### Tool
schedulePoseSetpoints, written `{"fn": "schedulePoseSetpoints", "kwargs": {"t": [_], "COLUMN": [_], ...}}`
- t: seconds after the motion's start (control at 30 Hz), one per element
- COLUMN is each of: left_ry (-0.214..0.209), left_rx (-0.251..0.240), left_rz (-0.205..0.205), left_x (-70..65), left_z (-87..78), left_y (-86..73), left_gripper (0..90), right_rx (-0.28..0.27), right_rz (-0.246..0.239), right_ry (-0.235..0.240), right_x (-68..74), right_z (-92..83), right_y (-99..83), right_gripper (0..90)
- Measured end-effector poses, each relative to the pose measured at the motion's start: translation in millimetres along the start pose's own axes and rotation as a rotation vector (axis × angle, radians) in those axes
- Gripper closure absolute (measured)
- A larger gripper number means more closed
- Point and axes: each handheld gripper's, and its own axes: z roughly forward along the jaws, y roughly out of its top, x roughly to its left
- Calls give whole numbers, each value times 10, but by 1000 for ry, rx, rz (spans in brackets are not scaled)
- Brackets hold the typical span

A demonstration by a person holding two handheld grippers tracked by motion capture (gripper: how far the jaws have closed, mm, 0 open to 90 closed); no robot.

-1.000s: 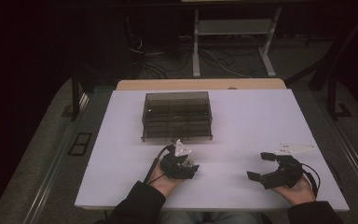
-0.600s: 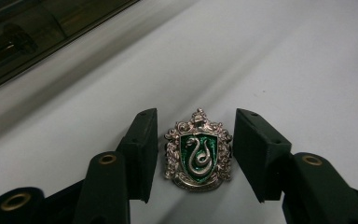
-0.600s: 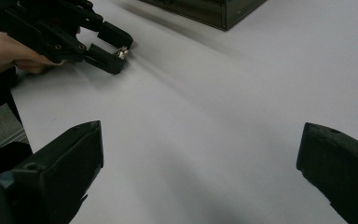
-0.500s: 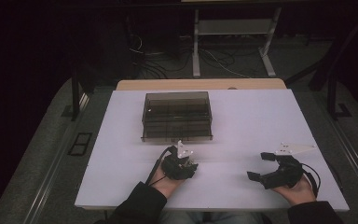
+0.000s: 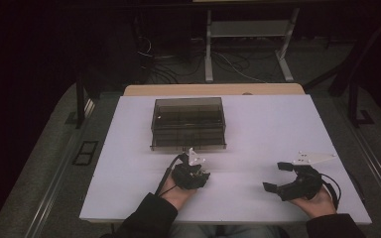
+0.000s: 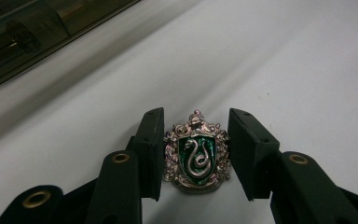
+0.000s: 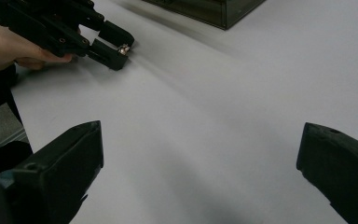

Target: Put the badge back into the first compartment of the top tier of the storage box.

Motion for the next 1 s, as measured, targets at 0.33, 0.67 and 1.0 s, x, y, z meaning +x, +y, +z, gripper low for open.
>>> {"fn": "schedulePoseSetpoints", "kwargs": {"t": [0.33, 0.67, 1.0], "left_ry": [-52, -127, -177], "left_rx": [-1, -4, -1], "left_rz": [-5, -1, 26], "left_x": [61, 100, 124], "left_z": [-52, -173, -294], "left_y": [8, 61, 133], "left_gripper": [572, 572, 572], "right_rx": [-3, 3, 4], "right_rz": [3, -1, -1], "right_ry": [2, 4, 4], "right_x": [-15, -16, -15], "right_z": [-11, 0, 0], "right_y": [-4, -7, -9], "right_gripper": [3, 3, 3]}}
